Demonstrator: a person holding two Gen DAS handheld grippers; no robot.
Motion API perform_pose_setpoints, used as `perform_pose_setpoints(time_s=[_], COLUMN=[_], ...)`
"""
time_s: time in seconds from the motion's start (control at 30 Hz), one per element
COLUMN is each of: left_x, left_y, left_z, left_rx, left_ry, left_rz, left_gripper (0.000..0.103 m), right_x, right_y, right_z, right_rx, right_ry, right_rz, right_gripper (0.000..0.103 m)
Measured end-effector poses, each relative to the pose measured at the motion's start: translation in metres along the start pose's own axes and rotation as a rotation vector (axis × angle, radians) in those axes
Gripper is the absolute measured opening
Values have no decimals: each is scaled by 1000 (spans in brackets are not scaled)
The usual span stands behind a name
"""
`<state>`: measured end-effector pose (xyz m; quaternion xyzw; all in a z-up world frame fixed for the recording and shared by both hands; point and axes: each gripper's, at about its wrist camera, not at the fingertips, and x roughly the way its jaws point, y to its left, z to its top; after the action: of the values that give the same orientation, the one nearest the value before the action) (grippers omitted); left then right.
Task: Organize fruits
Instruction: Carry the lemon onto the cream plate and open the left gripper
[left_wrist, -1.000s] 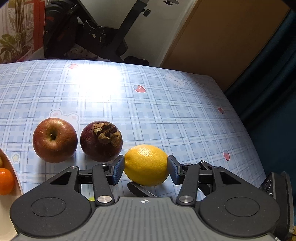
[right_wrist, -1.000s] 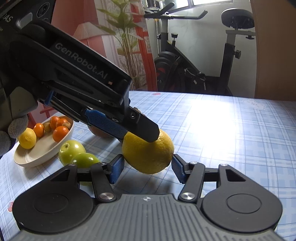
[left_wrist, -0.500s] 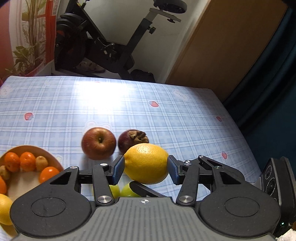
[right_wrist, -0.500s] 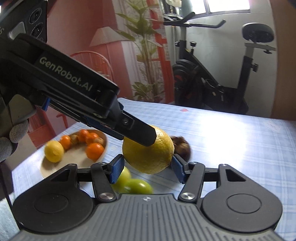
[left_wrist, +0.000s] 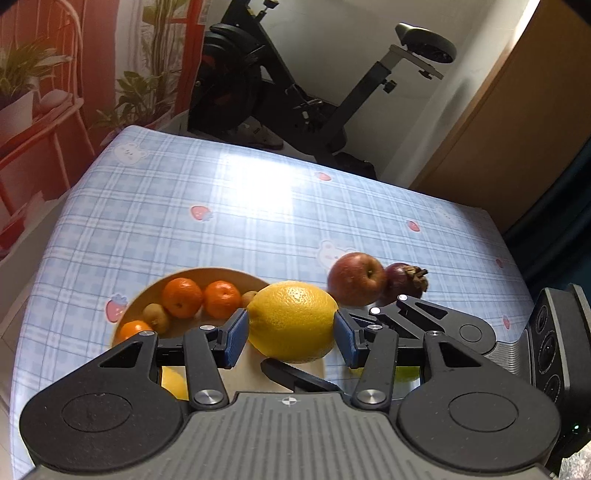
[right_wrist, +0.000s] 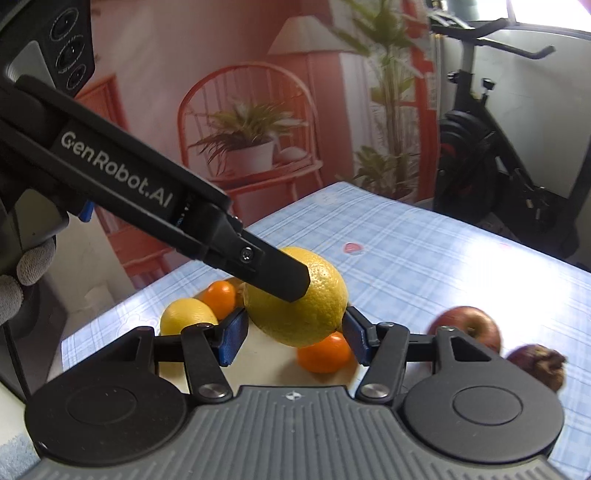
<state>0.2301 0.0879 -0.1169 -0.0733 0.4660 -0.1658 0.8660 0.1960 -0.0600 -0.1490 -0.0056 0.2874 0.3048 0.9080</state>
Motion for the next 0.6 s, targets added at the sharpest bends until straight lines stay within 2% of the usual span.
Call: perform_pose_setpoints(time_s=[0.2,0.47,0.6], left_x=[11,21,25], left_y=[39,54,56], left_z=[-5,-9,-10], left_rx=[-76,-105,-86], left_ry=[39,48,55], left_rz=[12,19,36], left_gripper=[53,52,51], right_x=[49,79,85], right_y=[19,13,13], right_z=[0,4,4], right_rx=[-37,9,19], right_ry=[87,125,141], right_rz=[14,22,22], right_gripper=[59,59,59])
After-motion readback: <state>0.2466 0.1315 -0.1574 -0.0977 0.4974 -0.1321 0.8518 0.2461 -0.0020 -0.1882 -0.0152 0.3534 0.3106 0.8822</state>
